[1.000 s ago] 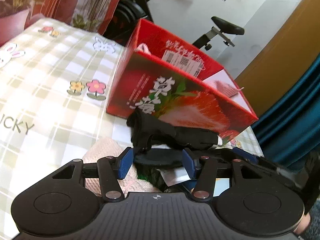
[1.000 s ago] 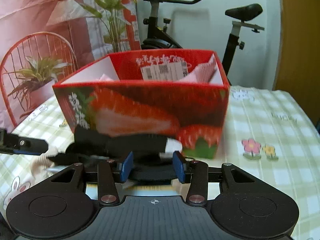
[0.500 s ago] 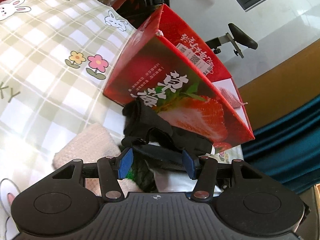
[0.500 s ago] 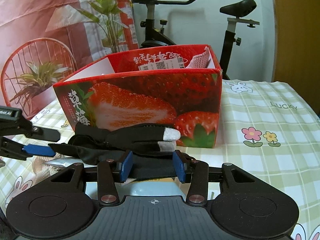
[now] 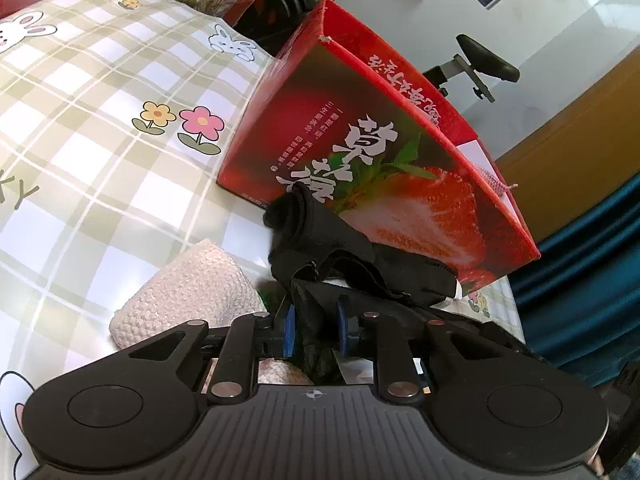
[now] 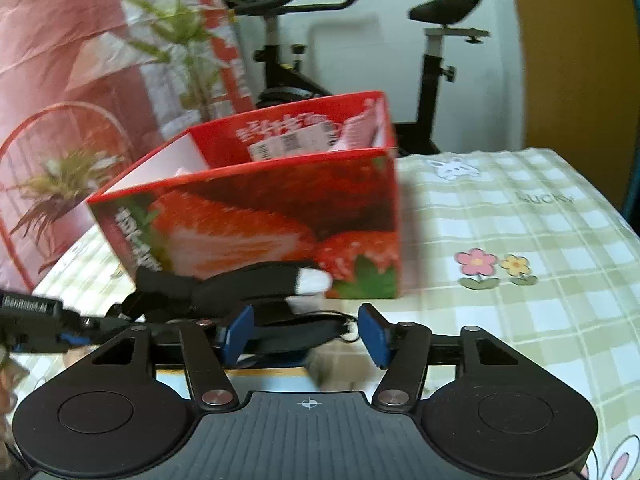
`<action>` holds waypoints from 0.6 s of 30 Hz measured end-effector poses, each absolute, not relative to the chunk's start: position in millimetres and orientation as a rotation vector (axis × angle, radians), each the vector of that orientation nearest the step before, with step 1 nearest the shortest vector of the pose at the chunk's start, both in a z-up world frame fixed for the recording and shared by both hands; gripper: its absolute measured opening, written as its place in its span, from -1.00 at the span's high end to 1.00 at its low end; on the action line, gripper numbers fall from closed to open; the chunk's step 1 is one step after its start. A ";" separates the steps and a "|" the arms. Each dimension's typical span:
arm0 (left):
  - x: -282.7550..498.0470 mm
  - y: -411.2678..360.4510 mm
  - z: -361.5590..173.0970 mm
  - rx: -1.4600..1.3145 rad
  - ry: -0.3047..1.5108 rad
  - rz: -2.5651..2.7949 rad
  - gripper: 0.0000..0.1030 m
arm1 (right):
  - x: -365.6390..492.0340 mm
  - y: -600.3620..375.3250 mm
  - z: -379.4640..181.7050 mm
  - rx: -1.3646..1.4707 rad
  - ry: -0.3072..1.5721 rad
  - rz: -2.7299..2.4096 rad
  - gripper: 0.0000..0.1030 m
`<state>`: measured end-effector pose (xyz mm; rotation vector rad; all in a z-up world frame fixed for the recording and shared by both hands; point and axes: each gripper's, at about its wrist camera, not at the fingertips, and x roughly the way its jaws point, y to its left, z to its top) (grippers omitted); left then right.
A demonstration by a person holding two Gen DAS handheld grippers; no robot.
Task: Organize soft objects
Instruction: 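Close the left gripper on the black strap and lift it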
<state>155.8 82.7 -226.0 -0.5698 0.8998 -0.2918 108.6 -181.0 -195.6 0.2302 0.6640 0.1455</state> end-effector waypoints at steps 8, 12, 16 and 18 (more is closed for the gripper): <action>155.4 83.6 -229.4 -0.577 0.901 -0.298 0.58 | 125.8 -206.2 -209.7 0.443 0.749 0.163 -0.04; 153.5 83.8 -226.9 -0.570 0.885 -0.307 0.60 | 133.5 -213.3 -218.1 0.553 0.789 0.168 0.19; 150.6 81.6 -217.0 -0.547 0.848 -0.326 0.67 | 132.1 -211.9 -210.4 0.532 0.771 0.158 0.65; 148.3 79.3 -208.8 -0.522 0.820 -0.339 0.70 | 130.0 -212.2 -201.5 0.501 0.743 0.160 0.73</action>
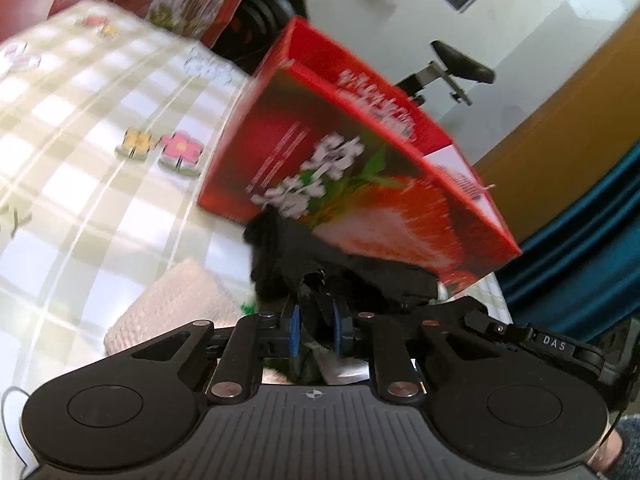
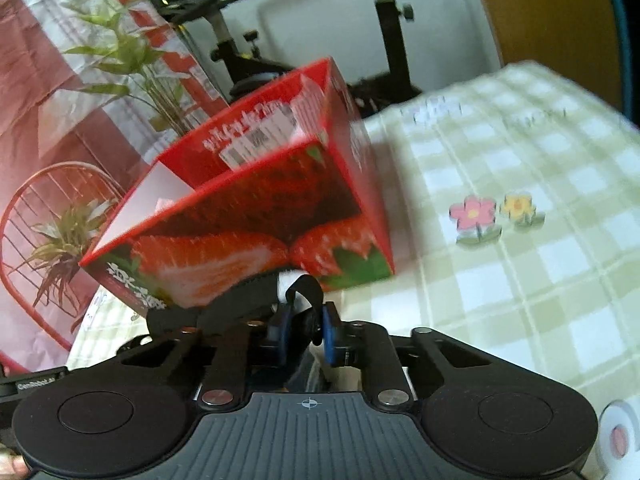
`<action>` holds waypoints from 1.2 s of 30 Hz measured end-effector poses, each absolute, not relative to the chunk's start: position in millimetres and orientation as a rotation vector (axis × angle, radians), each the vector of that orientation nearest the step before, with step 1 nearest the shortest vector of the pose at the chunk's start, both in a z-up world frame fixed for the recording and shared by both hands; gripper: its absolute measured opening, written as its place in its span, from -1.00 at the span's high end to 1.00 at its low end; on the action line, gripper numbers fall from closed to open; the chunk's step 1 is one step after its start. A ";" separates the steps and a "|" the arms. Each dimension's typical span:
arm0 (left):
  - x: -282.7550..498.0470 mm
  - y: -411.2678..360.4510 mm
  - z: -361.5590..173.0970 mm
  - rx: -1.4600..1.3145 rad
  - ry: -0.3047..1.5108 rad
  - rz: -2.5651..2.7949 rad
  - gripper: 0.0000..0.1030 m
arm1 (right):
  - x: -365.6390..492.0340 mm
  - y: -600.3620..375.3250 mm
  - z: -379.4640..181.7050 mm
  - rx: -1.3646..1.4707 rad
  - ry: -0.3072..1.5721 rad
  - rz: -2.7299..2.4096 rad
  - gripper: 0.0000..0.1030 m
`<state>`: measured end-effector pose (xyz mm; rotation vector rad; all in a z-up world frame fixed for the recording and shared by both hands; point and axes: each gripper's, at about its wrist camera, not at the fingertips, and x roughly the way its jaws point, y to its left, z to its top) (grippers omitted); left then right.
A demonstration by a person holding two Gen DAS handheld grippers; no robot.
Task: Organize soft objects
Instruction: 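Close the left gripper on the black strap and lift it, then carry the black strap over the red box and open the left gripper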
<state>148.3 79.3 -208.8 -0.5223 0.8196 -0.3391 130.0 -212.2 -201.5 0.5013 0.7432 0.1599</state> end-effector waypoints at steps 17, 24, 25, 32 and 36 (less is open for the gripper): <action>124.9 61.8 -131.2 -0.288 0.580 -0.424 0.80 | 106.9 -196.4 -109.8 0.262 0.540 0.287 0.79; 145.9 63.2 -105.0 -0.252 0.504 -0.412 0.80 | 133.7 -189.0 -83.1 0.204 0.488 0.309 0.79; 149.7 63.7 -102.1 -0.246 0.493 -0.412 0.80 | 138.2 -186.6 -81.7 0.199 0.479 0.310 0.79; 186.9 52.8 -91.5 -0.172 0.442 -0.374 0.81 | 184.3 -179.1 -76.4 0.153 0.429 0.294 0.80; 214.8 43.4 -92.9 -0.137 0.459 -0.347 0.82 | 216.8 -172.6 -83.8 0.131 0.431 0.267 0.80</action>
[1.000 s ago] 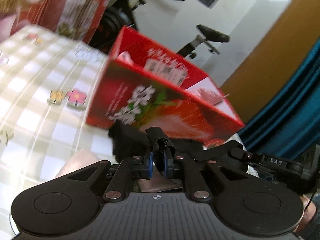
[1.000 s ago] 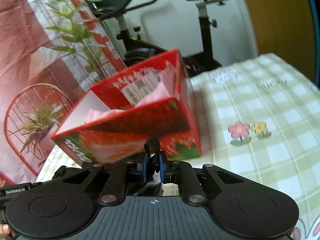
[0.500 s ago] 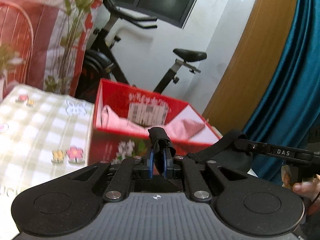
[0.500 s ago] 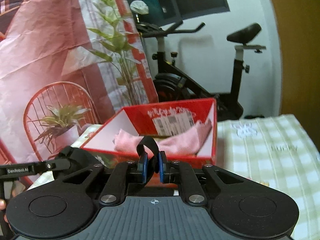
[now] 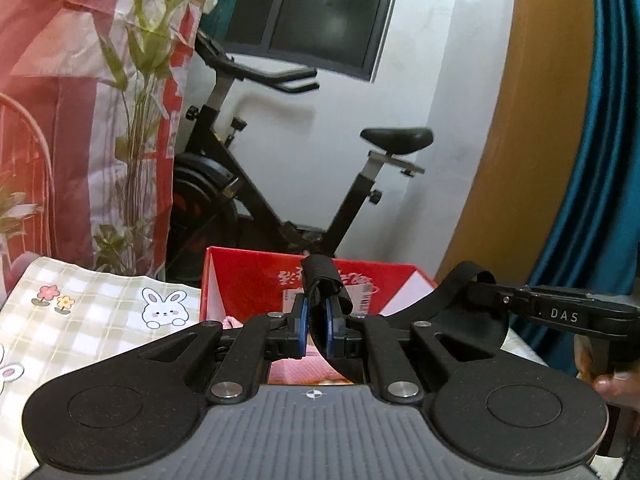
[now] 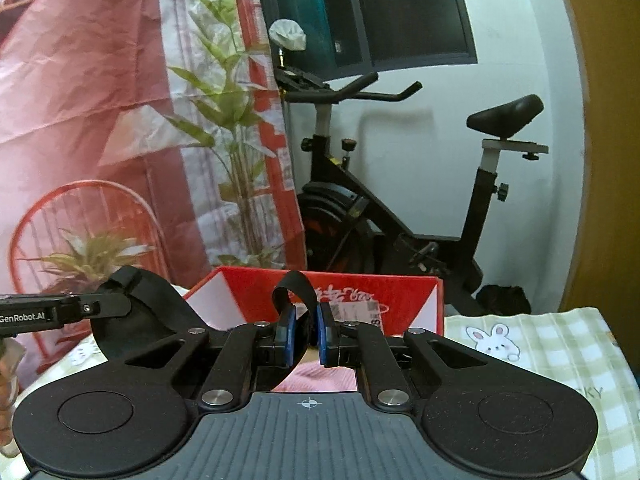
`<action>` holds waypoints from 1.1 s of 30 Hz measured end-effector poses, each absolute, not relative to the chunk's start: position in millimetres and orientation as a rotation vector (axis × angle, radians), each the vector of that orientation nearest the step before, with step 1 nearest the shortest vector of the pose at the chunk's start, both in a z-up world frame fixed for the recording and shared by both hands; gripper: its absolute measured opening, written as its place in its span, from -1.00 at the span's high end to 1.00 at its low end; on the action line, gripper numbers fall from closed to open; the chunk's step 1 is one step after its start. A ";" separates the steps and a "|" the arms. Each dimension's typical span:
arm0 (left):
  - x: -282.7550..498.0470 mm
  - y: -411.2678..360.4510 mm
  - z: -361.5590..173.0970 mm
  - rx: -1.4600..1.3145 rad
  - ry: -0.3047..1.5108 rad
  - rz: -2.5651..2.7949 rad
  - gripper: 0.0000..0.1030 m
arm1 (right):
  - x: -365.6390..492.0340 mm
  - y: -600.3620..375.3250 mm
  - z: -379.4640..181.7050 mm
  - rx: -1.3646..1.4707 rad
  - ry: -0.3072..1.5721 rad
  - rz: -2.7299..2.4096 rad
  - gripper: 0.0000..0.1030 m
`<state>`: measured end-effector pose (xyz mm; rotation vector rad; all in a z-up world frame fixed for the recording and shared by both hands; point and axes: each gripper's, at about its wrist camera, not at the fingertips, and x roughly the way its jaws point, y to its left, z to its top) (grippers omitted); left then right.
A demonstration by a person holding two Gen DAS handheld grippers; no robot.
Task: Organize soft objects
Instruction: 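Carry the black strap over the red box and open the left gripper, then move the left tool down to the black glove beside the box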
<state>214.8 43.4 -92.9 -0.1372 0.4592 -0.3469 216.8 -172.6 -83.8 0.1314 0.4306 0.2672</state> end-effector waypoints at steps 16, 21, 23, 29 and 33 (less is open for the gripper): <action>267.5 24.7 -146.0 -0.024 0.719 -0.346 0.82 | 277.2 -141.6 -154.8 0.064 0.644 0.276 0.80; 270.8 25.7 -151.0 -0.010 0.755 -0.358 0.82 | 278.3 -138.8 -161.7 0.070 0.675 0.269 0.80; 271.7 27.0 -151.1 -0.007 0.758 -0.361 0.80 | 277.4 -138.5 -162.3 0.065 0.679 0.263 0.79; 267.0 29.2 -145.3 0.005 0.739 -0.373 0.03 | 270.1 -140.9 -153.8 0.039 0.663 0.215 0.37; 259.8 32.9 -136.9 -0.021 0.719 -0.375 -0.29 | 259.2 -142.6 -144.2 0.045 0.632 0.193 0.10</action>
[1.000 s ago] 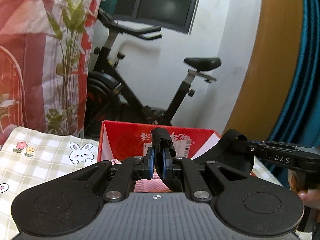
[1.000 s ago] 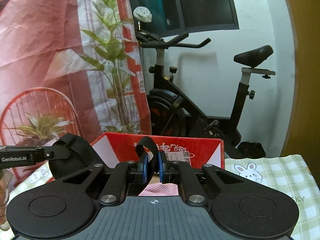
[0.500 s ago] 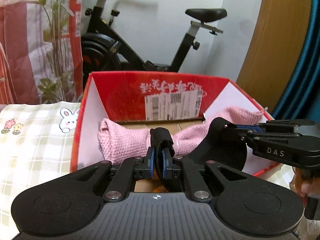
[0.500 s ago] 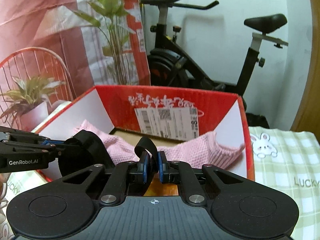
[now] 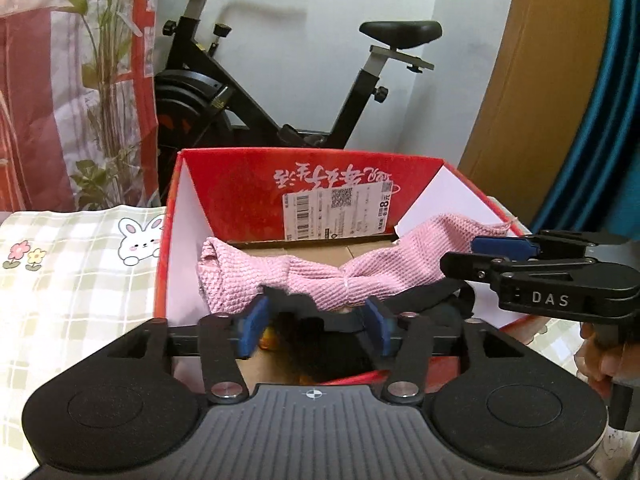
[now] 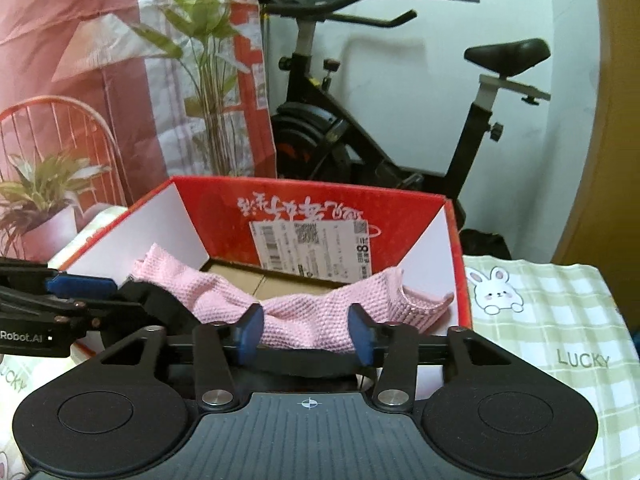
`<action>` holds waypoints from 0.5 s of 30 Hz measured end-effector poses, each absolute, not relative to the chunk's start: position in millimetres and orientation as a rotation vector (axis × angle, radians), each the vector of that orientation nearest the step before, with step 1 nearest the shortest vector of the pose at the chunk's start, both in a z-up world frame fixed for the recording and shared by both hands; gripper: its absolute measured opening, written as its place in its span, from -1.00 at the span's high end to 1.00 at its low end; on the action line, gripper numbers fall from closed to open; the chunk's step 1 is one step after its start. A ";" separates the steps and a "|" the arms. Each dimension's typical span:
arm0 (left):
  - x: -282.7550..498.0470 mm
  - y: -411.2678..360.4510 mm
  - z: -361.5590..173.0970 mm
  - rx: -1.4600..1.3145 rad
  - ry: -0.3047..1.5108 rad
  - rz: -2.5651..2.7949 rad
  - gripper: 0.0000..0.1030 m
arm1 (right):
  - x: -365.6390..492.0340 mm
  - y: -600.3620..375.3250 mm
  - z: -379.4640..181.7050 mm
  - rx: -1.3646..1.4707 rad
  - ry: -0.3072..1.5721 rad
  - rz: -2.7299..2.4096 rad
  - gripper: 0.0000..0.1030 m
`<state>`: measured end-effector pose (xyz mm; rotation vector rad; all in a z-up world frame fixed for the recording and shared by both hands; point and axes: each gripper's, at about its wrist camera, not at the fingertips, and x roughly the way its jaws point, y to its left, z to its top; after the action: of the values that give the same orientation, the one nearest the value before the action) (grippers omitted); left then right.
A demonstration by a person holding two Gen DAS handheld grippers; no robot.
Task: Organize soft objects
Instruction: 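Move the left tool down to the black glove beside the box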
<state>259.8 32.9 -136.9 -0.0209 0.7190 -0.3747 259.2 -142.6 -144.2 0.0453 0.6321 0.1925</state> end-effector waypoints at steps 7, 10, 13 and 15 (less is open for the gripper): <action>230.3 43.9 -114.9 -0.086 0.656 -0.366 -0.69 | 227.4 -146.1 -126.1 0.062 0.591 0.216 -0.01; 214.2 47.1 -109.1 -0.098 0.649 -0.379 -0.69 | 206.6 -148.1 -118.3 0.065 0.575 0.242 -0.01; 195.6 47.8 -109.5 -0.095 0.661 -0.393 -0.69 | 183.6 -150.1 -112.7 0.068 0.567 0.266 -0.02; 186.0 49.4 -112.8 -0.098 0.677 -0.400 -0.69 | 169.3 -150.7 -113.4 0.070 0.570 0.280 -0.02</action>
<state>186.0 49.4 -112.8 -0.0982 0.6772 -0.4001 169.3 -150.7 -113.4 0.0699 0.5699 0.2796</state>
